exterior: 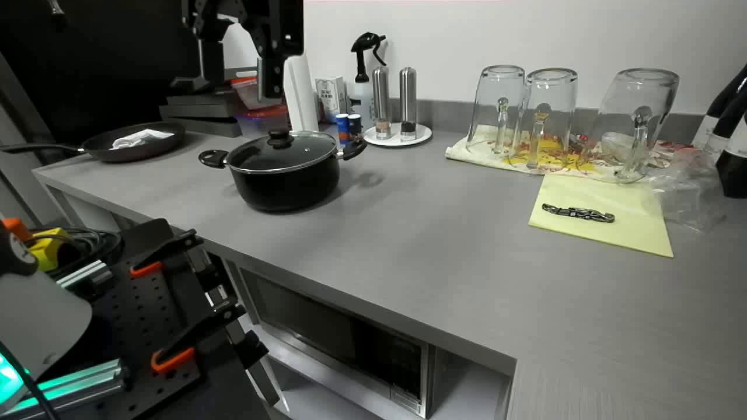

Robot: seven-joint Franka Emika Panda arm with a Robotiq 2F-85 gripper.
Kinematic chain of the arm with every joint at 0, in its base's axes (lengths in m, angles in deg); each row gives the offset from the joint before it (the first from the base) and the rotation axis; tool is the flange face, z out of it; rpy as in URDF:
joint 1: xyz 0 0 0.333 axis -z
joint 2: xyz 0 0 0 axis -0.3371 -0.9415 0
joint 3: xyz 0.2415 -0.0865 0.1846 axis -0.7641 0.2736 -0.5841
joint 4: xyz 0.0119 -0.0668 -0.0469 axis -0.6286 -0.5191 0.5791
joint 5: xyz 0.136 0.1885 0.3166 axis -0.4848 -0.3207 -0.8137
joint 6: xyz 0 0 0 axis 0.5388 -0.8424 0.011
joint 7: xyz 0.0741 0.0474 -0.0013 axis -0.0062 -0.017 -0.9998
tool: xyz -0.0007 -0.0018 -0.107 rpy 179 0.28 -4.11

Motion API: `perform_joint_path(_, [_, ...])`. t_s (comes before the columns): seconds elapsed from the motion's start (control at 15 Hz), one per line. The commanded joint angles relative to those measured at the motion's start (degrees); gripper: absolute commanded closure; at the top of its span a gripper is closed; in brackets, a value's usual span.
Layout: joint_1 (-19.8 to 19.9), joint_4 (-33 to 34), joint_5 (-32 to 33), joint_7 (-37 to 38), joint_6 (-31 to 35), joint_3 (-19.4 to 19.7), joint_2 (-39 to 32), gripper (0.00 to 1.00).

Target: Remove the glass lid from the black pot.

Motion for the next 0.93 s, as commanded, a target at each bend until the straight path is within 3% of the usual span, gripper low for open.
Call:
perform_joint_path(0.0, [0.7, 0.1, -0.3, -0.3, -0.1, -0.7, -0.1, 0.0])
perform_joint_path(0.47, [0.0, -0.5, -1.1, -0.1, 0.8, -1.2, -0.2, 0.0])
perform_joint_path(0.87, [-4.7, -4.4, -5.4, 2.0, 7.2, -6.4, -0.3, 0.0])
